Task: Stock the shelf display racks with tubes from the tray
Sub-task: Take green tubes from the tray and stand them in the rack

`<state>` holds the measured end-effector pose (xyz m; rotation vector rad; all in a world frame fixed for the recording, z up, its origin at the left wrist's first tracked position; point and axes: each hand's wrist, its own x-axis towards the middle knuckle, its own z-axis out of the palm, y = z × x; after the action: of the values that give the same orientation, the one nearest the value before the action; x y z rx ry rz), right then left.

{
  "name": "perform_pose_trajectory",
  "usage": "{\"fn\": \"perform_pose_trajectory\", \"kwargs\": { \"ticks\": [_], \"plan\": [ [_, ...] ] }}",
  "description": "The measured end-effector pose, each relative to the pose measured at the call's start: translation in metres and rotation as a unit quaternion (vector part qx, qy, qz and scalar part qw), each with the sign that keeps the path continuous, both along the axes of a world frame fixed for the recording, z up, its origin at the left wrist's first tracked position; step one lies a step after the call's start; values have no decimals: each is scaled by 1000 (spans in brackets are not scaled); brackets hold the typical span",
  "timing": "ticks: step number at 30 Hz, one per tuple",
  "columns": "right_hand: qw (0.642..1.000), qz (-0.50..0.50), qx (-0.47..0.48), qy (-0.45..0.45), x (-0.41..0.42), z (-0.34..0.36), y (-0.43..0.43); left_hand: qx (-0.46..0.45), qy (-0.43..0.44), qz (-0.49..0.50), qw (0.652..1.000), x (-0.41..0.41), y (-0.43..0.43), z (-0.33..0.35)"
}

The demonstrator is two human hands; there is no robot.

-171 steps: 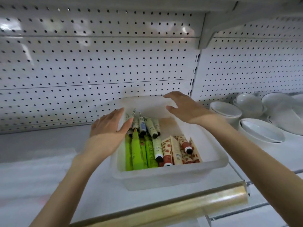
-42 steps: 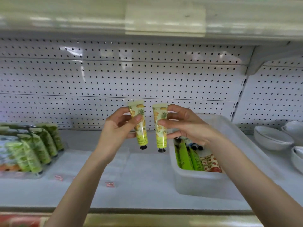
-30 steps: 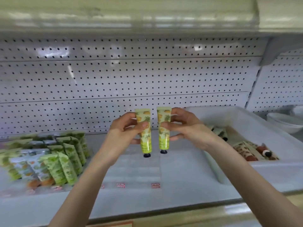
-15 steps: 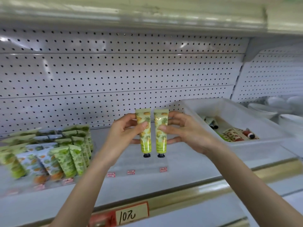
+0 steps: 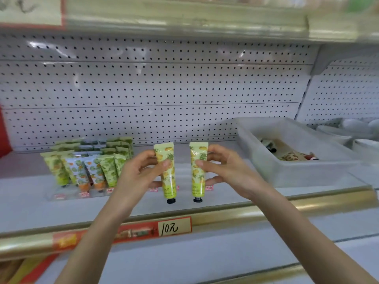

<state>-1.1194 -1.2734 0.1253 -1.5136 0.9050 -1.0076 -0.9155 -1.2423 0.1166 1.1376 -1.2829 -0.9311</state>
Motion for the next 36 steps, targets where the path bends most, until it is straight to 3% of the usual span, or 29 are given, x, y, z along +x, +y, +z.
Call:
{"fn": "perform_pose_trajectory", "kwargs": {
  "ticks": [12, 22, 27, 30, 36],
  "plan": [
    [998, 46, -27, 16, 74, 17, 11, -55, 36, 73, 995, 77, 35, 9],
    [997, 36, -61, 25, 208, 38, 2, -99, 13, 129, 987, 241, 36, 29],
    [996, 27, -84, 16, 269, 42, -3, -78, 16, 107, 991, 296, 21, 18],
    [993, 18, -105, 44, 297, 43, -7, -57, 21, 87, 994, 311, 8, 7],
    [965, 8, -179, 193, 326, 33, -22, -39, 21, 28, 999, 315, -16, -15]
  ]
}}
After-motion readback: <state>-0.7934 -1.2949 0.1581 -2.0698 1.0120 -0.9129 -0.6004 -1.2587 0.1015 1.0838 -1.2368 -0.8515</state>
